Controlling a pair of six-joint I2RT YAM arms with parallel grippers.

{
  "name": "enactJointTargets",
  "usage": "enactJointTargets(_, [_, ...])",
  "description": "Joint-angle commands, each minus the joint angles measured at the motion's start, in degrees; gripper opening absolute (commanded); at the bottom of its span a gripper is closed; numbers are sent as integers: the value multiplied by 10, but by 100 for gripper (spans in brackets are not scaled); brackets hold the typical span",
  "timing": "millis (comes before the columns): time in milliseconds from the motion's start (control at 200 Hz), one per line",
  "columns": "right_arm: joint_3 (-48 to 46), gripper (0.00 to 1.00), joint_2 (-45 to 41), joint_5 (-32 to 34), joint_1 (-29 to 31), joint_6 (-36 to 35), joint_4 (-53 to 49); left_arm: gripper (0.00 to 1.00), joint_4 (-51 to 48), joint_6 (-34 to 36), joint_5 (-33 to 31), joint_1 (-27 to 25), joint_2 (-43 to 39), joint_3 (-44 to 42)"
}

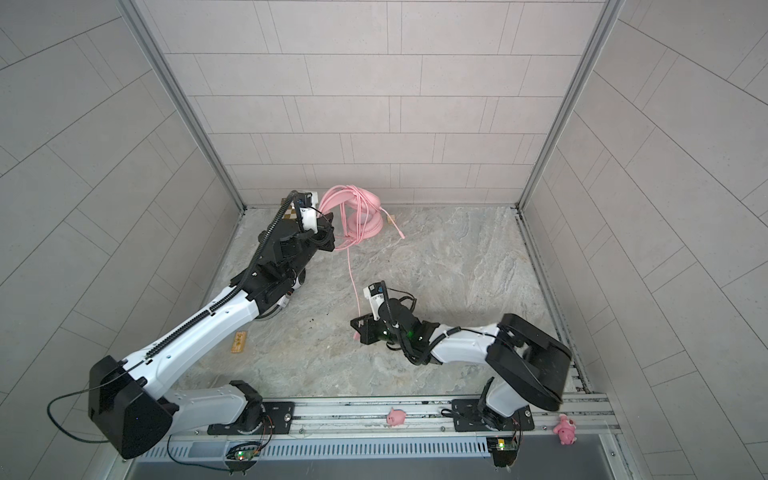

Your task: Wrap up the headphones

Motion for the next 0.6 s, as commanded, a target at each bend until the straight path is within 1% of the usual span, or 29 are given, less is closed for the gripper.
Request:
enactJointTargets(0, [9, 1, -91, 42, -1, -74, -201, 0, 76, 19, -25, 9, -11, 2])
enactJointTargets(80, [17, 1, -157, 86, -3, -129, -274, 0, 53, 34, -18, 8, -11, -2])
enactJointTargets(155, [61, 0, -207, 129, -14, -171, -350, 0, 24, 43, -4, 9, -10, -5])
enactJointTargets(240, [107, 0, -237, 161, -32, -220, -416, 0, -22, 54, 9, 7, -14, -3])
enactJointTargets(355, [175, 0, -241, 189, -64, -279, -474, 0, -84, 67, 43, 6, -22, -7])
enactJointTargets(490, [255, 0, -216, 225, -97, -347, -514, 0, -159, 85, 107, 0, -32, -10])
enactJointTargets(540, [285, 0, -202, 228, -108, -369, -522, 0, -182, 93, 148, -2, -36, -10])
enactJointTargets(595, [316, 0, -184, 214, -121, -397, -529, 0, -202, 101, 197, -4, -37, -10])
